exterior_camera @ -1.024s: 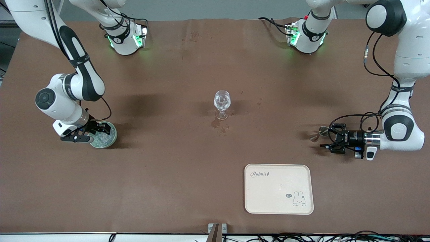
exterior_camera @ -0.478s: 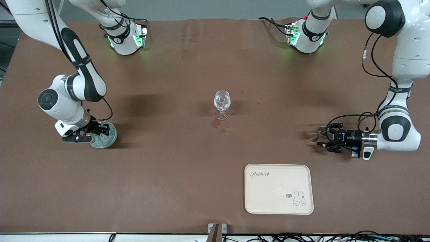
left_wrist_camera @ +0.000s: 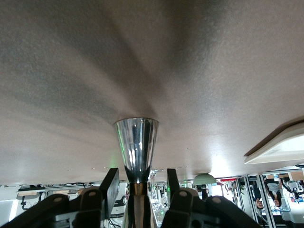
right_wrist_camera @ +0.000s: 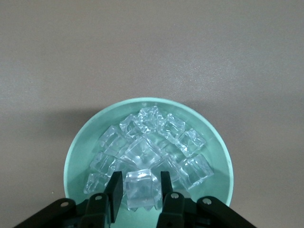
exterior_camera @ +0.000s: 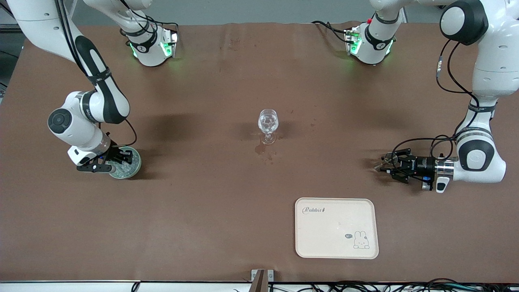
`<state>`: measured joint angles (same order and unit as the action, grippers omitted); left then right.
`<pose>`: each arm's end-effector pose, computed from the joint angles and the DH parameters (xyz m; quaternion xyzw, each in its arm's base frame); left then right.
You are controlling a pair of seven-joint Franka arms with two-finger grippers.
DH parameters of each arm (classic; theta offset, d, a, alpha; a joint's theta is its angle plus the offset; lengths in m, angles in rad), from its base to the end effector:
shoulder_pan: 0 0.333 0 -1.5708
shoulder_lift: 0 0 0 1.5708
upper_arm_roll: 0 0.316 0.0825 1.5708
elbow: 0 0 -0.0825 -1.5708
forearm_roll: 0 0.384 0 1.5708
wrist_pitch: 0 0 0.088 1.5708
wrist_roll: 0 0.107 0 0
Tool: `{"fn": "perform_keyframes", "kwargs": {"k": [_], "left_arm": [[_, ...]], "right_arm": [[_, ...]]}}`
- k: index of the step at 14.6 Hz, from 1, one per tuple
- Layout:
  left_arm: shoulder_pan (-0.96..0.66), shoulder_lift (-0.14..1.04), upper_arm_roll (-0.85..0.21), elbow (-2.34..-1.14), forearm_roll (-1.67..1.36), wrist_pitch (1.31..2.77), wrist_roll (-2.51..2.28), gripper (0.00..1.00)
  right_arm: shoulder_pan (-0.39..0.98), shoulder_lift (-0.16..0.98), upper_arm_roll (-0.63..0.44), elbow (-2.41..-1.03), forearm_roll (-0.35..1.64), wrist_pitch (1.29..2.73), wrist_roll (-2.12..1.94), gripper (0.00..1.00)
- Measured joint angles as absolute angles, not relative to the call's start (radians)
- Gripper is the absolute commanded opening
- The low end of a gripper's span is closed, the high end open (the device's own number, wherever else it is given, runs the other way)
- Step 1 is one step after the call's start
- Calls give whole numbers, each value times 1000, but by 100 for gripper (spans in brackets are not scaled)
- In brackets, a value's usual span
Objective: Pour wine and add ice with both arms
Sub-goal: 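Carry the jigger toward the glass with the left gripper while the right gripper lifts ice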
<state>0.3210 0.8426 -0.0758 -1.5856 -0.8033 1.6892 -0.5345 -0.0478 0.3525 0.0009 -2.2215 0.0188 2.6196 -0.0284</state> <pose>0.6188 0.0880 0.1313 0.7126 0.4920 -0.3825 0.3220 0.5547 -0.0265 0.2188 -0.9996 0.0173 -0.0230 0.0042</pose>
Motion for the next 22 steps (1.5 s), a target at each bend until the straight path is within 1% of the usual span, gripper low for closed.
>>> {"fn": "perform_keyframes", "kwargs": {"k": [2,3,4,5,6,7,8,11,14,17,19,22], "left_arm": [[320,843,-76,-1585,-804,1689,-556,22],[320,843,-78,-1585,-804,1689,-570,14],[319,843,-81,-1583,-805,1689,-586,7],[319,843,-89,-1581,-805,1689,-597,2],[319,842,-101,-1578,-805,1689,-606,1],[319,842,-117,-1576,-805,1689,-611,1],[320,840,-136,-1574,-805,1687,-612,1],[320,815,-226,-1567,-805,1684,-656,1],[303,747,-317,-1567,-804,1680,-777,1],[199,644,-334,-1574,-776,1678,-906,1],[122,580,-334,-1585,-762,1684,-981,1],[29,496,-334,-1624,-758,1726,-1068,1]], "right_arm": [[-48,353,1,-2222,19,2619,-32,40],[-48,353,1,-2222,19,2619,-35,40],[-48,353,1,-2222,19,2619,-37,37],[-48,353,1,-2222,19,2619,-39,31],[-48,353,1,-2222,19,2619,-41,20],[-48,353,1,-2222,19,2619,-43,6],[-48,353,1,-2222,19,2619,-44,0],[-48,353,1,-2221,19,2619,-47,0],[-48,351,0,-2206,19,2582,-54,0],[-49,321,-1,-2120,19,2394,-55,0],[-50,267,-1,-2049,19,2267,-55,0],[-62,169,-5,-1972,19,2131,-56,0]]}}
